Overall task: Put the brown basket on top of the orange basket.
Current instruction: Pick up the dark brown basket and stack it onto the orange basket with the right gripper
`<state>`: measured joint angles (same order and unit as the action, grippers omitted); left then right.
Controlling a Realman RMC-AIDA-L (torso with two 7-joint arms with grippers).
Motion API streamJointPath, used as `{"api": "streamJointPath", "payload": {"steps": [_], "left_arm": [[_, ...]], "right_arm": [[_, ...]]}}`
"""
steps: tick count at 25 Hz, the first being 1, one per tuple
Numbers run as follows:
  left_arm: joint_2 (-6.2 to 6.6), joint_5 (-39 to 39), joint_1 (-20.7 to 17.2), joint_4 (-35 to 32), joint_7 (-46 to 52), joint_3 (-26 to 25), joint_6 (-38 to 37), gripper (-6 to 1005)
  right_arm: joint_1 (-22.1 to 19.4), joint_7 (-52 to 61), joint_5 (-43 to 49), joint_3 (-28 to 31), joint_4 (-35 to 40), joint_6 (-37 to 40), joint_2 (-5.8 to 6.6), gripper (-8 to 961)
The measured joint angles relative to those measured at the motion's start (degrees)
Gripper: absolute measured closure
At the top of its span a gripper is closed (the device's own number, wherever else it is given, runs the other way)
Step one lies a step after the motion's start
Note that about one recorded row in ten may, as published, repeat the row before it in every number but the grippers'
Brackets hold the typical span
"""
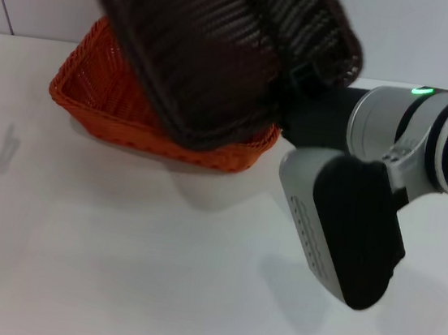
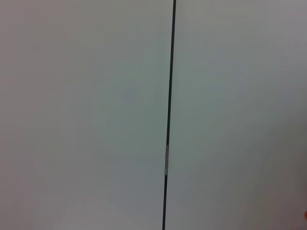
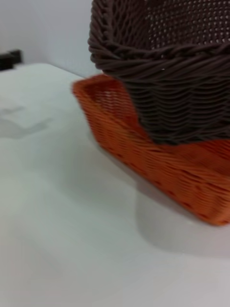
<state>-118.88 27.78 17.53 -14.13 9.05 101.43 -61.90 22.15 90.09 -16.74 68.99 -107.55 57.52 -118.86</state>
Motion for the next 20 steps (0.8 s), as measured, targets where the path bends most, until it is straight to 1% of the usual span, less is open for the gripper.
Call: {"api": "streamJointPath", "payload": {"steps": [1,2,3,5,7,13,17,20], "left_arm": [[-0.02,0.0,-0.1,0.0,0.0,0.0,0.1,200],[-0.03,0.0,-0.3,0.1,0.0,0.0,0.2,200],[-0.03,0.0,-0.3,0.1,0.0,0.0,0.2,200],[-0.04,0.0,-0.5,0.1,0.0,0.0,0.3,200],[-0.04,0.0,-0.5,0.1,0.0,0.0,0.6,200],[-0.04,0.0,-0.5,0.1,0.0,0.0,0.8,200],[-0.01,0.0,-0.5,0.1,0.0,-0.2,2.2,200],[0.03,0.0,-0.5,0.1,0.0,-0.4,2.9,200]], "right_arm": [[-0.3,-1.3,-1.2,0.1,0.2,-0.9,0.02,793],[-0.9,-4.2,-4.2,0.5,0.9,-2.7,0.10,793],[-0.9,-4.2,-4.2,0.5,0.9,-2.7,0.10,793],[-1.8,-8.1,-7.2,0.8,2.6,-6.1,0.11,793],[-2.7,-13.6,-9.3,0.8,6.7,-12.1,-0.03,792],[-1.3,-15.4,-11.7,2.3,10.5,-14.9,0.37,792],[-0.2,-21.8,-13.9,3.8,14.8,-18.6,0.23,793],[0.7,-23.5,-14.5,4.1,15.7,-18.6,0.42,793]]}}
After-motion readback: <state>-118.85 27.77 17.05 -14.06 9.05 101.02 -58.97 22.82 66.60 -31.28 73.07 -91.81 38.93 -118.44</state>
